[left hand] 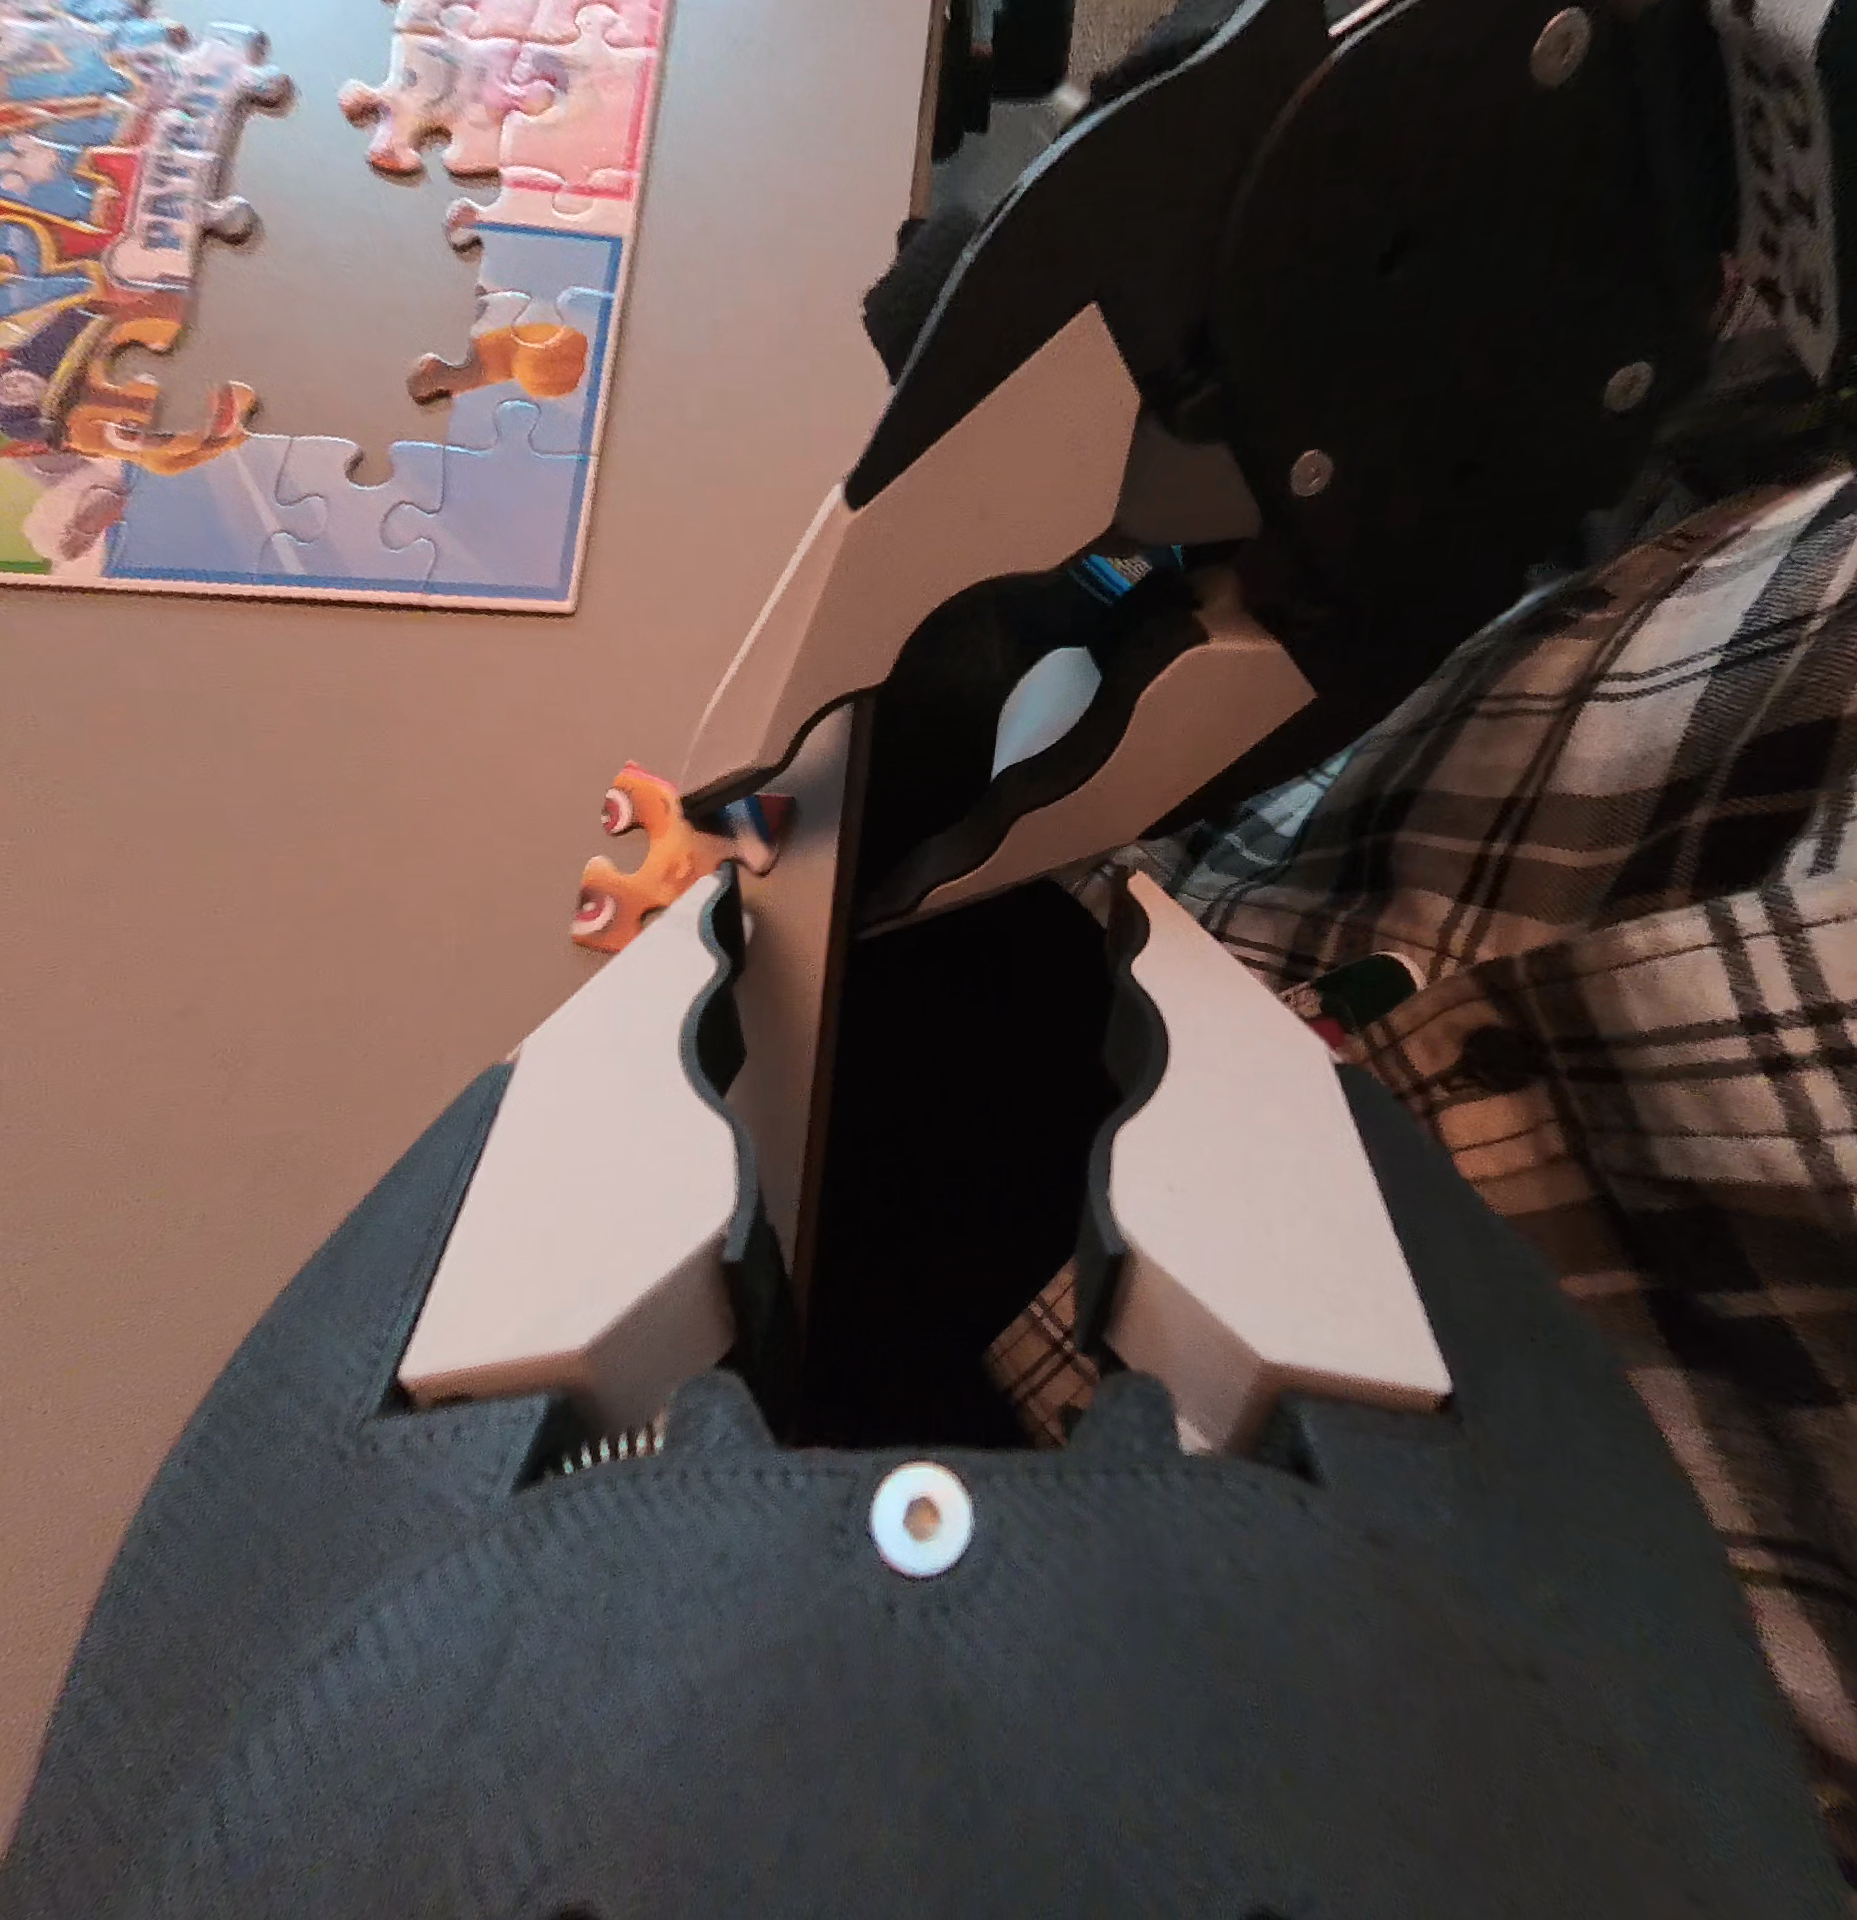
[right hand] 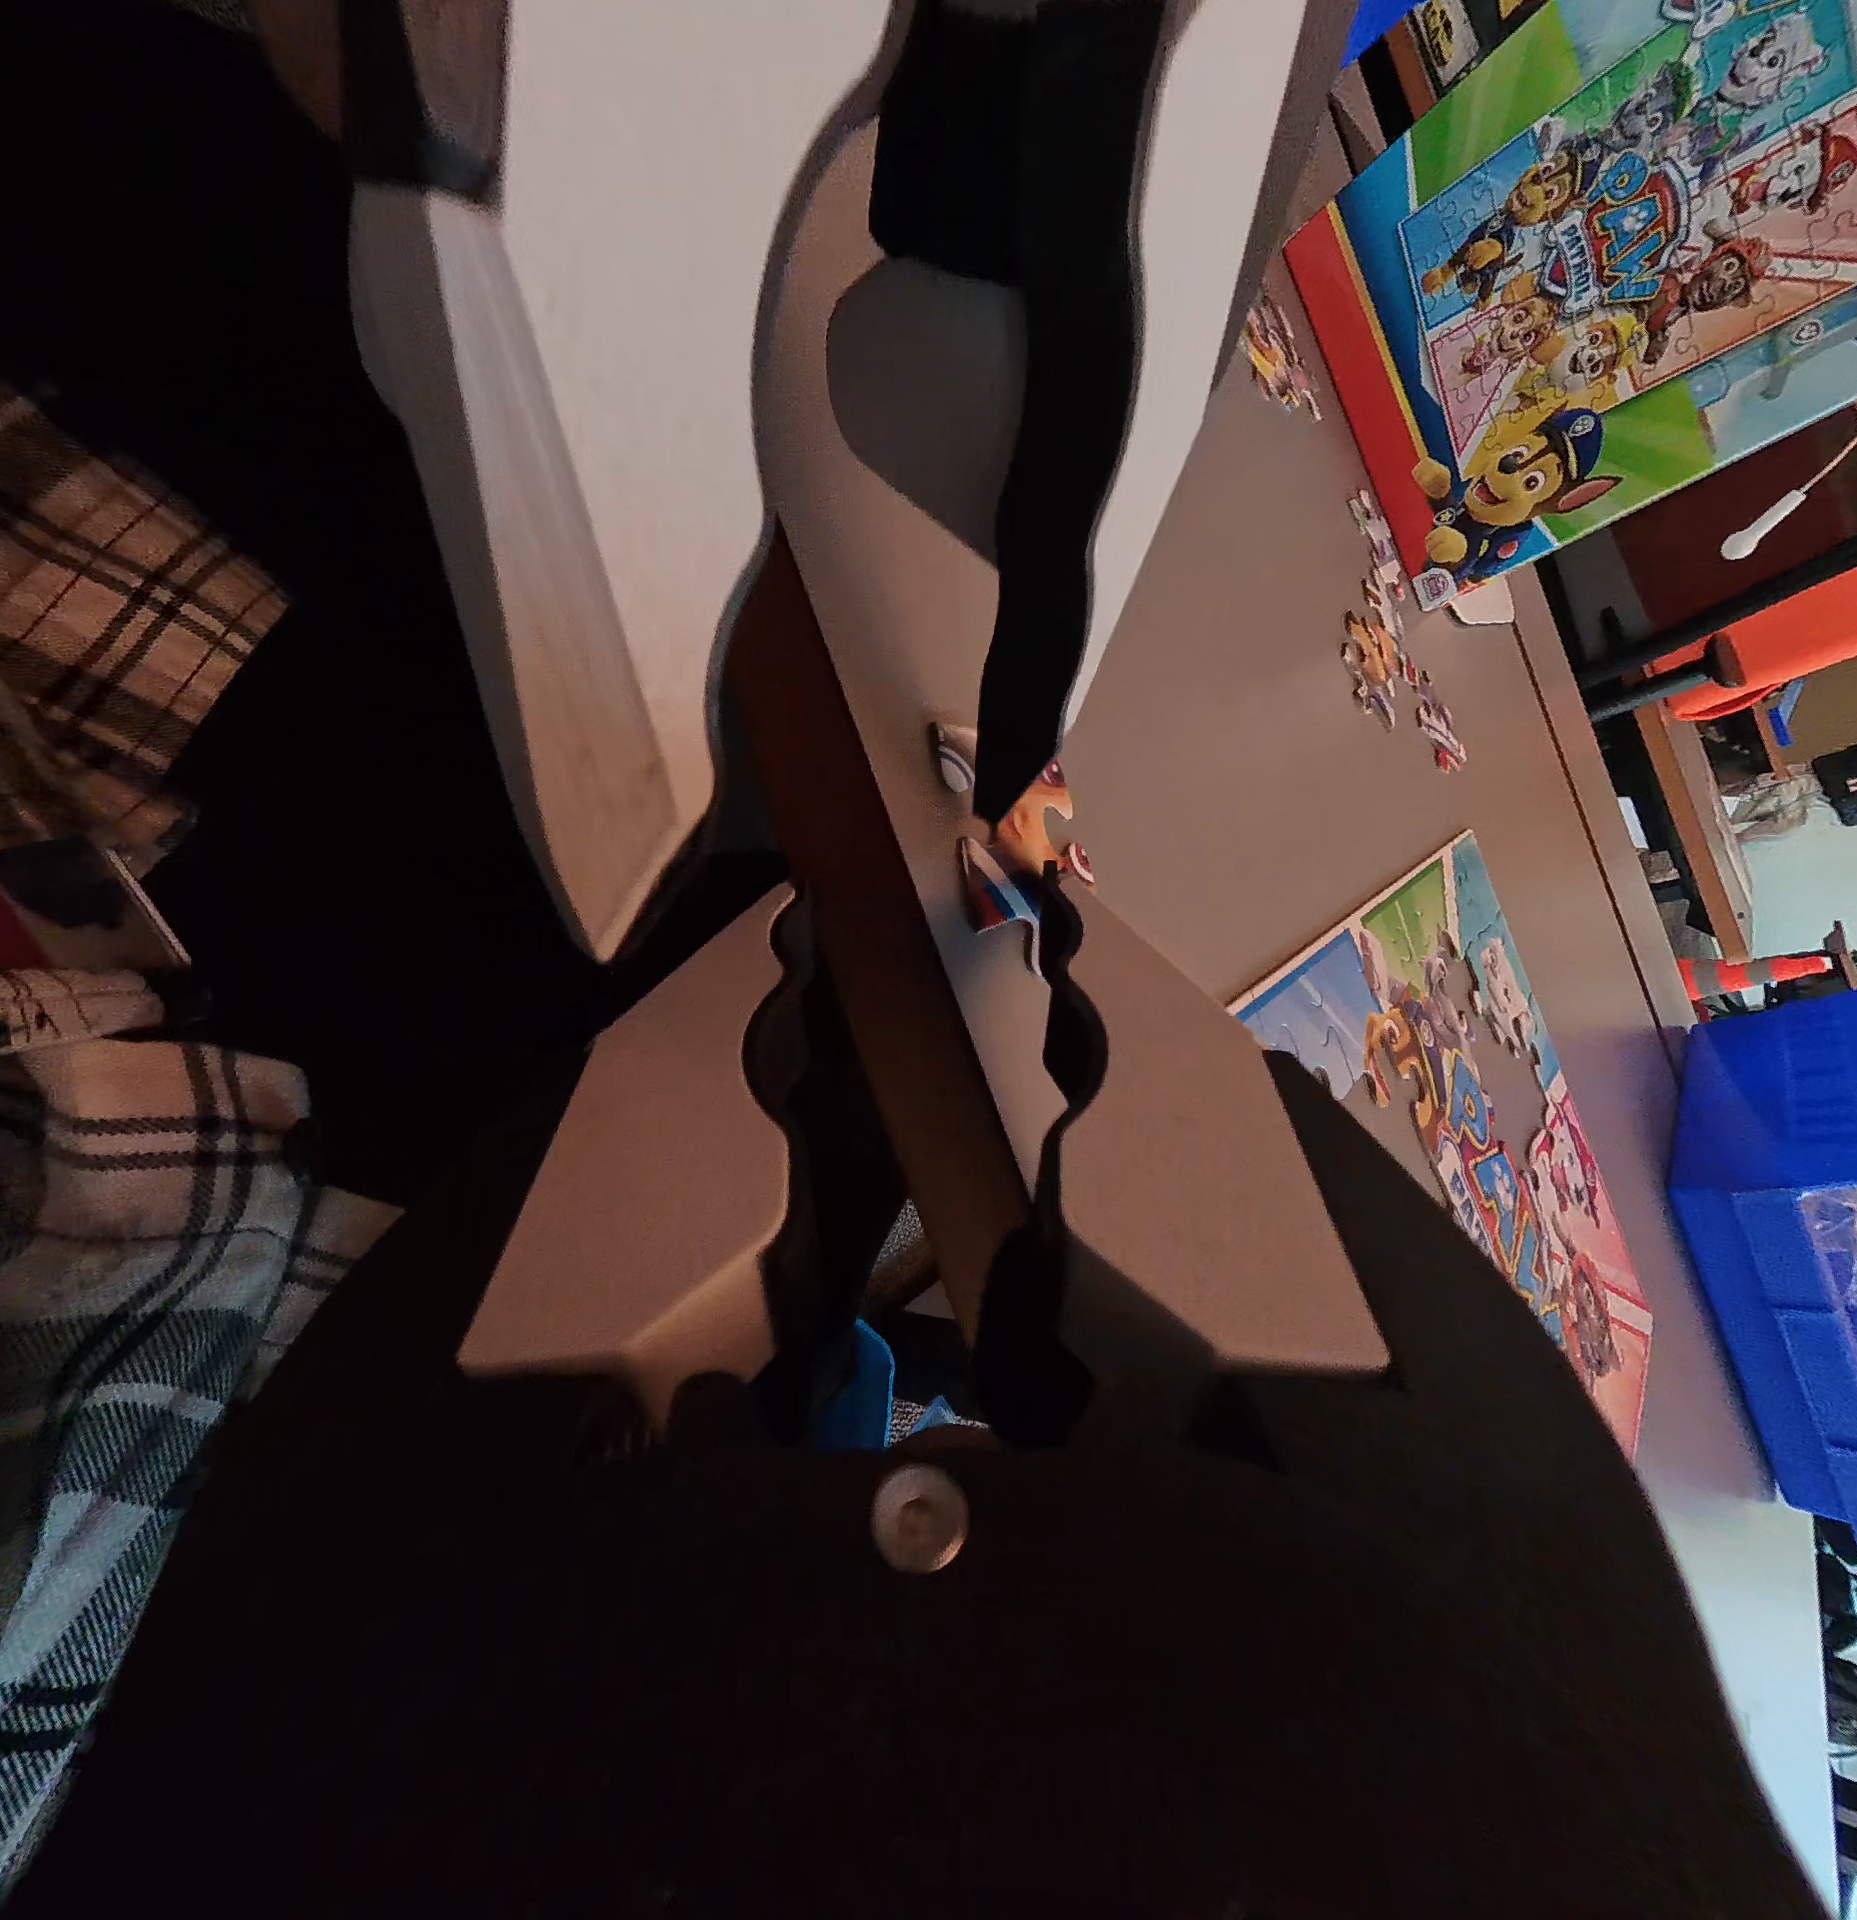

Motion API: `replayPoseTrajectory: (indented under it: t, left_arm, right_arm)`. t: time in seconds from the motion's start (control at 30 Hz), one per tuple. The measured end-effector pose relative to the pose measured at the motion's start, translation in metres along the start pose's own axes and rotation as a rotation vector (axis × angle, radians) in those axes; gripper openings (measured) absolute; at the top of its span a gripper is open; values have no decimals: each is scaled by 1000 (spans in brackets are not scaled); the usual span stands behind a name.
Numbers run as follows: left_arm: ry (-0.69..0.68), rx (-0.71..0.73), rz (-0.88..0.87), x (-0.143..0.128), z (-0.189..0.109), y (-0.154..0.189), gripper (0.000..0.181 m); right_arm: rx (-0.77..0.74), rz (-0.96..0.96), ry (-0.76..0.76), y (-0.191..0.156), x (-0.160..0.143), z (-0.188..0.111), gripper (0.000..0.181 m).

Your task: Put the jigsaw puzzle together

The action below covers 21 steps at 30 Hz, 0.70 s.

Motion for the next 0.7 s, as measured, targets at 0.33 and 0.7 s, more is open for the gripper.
replayPoseTrajectory:
  t: [0.33,0.7]
  left_arm:
    - [-24,103,38,-9,2,1,80]
    - [9,68,32,-4,3,9,75]
  right_arm:
    - [-18,10,32,0,-2,-8,31]
    - [-63,-72,83,0,2,-24,2]
Point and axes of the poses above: each gripper's, where its closed fingertips meet, z out along the fingers, x out of its top, y = z × x across the jaws, the point moved 10 cm from there along -z, back along the fingers, and after that the axes turned 7 degrees about y, right-handed, at the moved point
